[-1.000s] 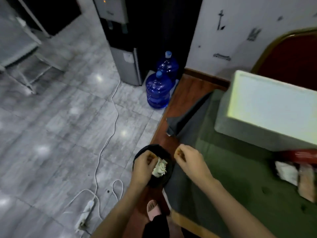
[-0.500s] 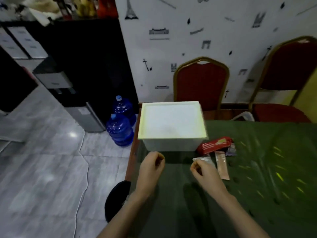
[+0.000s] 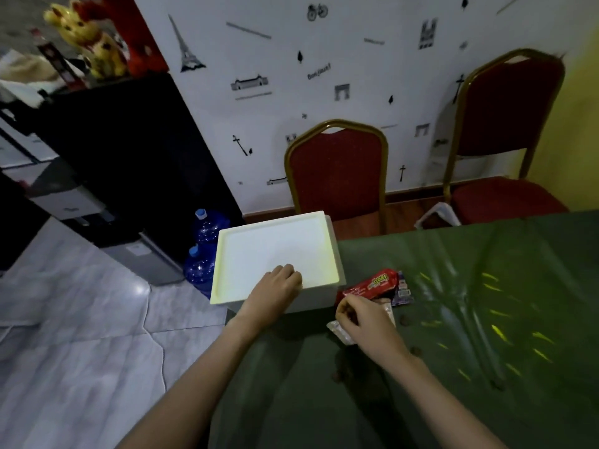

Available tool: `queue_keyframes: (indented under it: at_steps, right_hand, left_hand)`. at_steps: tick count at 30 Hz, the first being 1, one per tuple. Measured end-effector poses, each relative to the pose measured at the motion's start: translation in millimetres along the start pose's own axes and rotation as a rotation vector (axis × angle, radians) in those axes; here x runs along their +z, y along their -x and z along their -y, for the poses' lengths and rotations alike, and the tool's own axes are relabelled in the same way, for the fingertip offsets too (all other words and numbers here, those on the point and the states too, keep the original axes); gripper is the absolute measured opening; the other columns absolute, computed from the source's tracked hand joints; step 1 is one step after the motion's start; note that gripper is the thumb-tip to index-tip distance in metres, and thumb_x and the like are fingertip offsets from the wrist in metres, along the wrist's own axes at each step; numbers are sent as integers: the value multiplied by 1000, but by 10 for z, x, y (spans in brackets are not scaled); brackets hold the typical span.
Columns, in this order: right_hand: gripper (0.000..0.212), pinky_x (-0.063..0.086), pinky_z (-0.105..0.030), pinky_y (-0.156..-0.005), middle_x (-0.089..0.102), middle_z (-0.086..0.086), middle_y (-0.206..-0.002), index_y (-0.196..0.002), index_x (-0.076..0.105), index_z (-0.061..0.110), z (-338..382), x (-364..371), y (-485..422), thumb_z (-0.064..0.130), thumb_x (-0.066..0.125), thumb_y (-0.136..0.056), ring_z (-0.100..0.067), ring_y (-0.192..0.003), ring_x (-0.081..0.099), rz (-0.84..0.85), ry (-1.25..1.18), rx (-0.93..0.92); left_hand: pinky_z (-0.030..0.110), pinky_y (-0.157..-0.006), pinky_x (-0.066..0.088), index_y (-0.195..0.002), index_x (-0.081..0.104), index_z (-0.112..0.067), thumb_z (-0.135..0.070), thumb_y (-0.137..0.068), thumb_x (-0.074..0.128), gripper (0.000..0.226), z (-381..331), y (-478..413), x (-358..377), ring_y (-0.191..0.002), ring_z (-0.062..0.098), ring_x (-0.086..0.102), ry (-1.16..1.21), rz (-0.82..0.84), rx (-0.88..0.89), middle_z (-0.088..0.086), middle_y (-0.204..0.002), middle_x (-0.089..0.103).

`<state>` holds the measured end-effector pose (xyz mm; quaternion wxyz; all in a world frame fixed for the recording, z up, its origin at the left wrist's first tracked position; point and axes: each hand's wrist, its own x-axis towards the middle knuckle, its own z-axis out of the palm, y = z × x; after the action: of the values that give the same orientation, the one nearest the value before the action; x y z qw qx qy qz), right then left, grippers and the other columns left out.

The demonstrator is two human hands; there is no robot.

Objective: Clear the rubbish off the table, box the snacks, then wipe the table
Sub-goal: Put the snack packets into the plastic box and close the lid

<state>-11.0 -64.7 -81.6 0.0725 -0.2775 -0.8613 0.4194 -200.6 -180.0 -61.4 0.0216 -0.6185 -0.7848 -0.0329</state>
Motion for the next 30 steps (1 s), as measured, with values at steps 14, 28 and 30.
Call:
queue_keyframes:
  at_steps: [14, 28, 30]
  right_hand:
    - [11, 47, -20, -62, 68, -1, -82, -91, 64, 14, 175, 109, -190, 21, 57, -95, -16, -78, 63, -244, -561, 334]
    - [20, 51, -28, -54, 69, -10, -82, -94, 72, 11, 309, -2, 324, 16, 53, -92, -22, -72, 63, 65, -936, 304]
    - [14, 53, -27, -51, 71, -9, -77, -92, 71, 7, 168, 85, 453, 7, 57, -89, -19, -66, 65, 123, -839, 334]
  left_hand:
    - [24, -69, 47, -94, 51, -15, -20, -96, 54, 5, 271, 304, -594, -77, 10, 44, 109, -204, 175, 4, -95, 56]
    - [12, -69, 41, -88, 45, -27, -23, -96, 44, 8, -385, 2019, -481, -72, 3, 48, 0, 119, 562, -11, -86, 50]
    - [10, -69, 40, -85, 40, -28, -26, -94, 43, 10, -385, 2175, -171, -71, 1, 46, -11, 141, 537, -13, -84, 47]
